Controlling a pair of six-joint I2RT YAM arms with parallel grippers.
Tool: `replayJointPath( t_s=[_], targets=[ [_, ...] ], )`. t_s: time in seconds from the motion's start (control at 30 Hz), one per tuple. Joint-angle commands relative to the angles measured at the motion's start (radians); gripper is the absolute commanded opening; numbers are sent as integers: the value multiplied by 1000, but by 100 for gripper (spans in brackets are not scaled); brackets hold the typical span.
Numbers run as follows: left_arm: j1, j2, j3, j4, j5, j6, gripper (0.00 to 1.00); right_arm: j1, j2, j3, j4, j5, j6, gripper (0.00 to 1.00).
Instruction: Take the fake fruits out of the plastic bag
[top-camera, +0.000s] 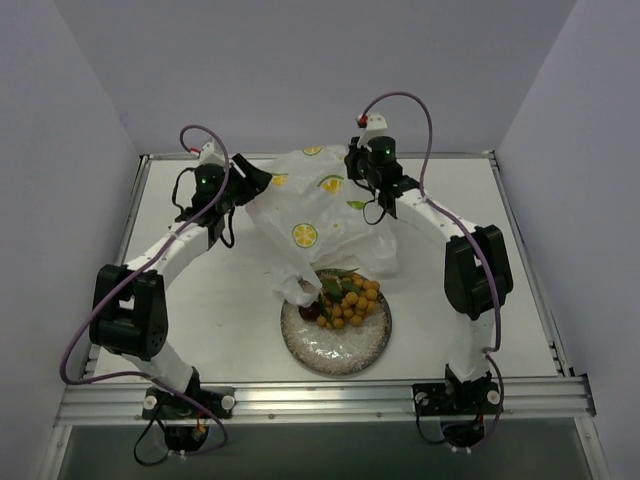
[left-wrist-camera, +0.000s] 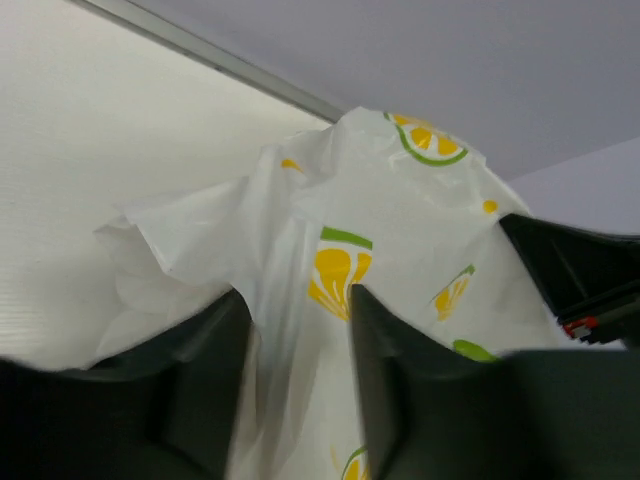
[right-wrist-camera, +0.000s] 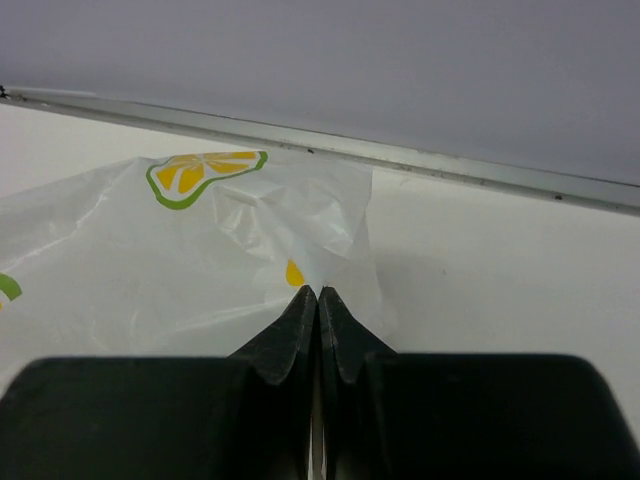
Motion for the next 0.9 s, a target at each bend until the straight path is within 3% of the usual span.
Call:
replayJointPath(
  t_s=[0.0,0.07,0.17,0.23,0.37,0.5,0.53,0.67,0.7,0.83,0.87],
  targets=[
    [9,-19,78,-49,5,38,59,-15,45,16,19,-9,7,0],
    [9,-32,90,-96,2,50,87,-16,62,55,-4,-19,6,4],
    [7,-98,84,-191,-42,77,97,-16,92,81,-27,-23,4,17],
    [0,-190,36,-264,-105,100,94,-15,111,85,-27,-23,14,24],
    [-72,-359,-28,-470,-223,180,95,-15,131,96,-31,-25,30,25],
    [-280,-482,-90,-631,-289,226,100,-15,112,84,-28,-17,35,28],
    [-311,-492,-103,-669,-295,220,95,-15,108,81,-28,-14,35,30],
    [-454,-459,-126,-681,-332,165,93,-15,89,76,-28,-9,50,36],
    [-482,-445,-127,-679,-353,165,92,-13,86,75,-31,-11,54,39],
    [-539,-376,-124,-662,-397,162,88,-4,54,53,-51,12,41,73],
    [-539,-355,-124,-661,-404,166,85,-5,34,47,-53,18,38,76]
  ],
)
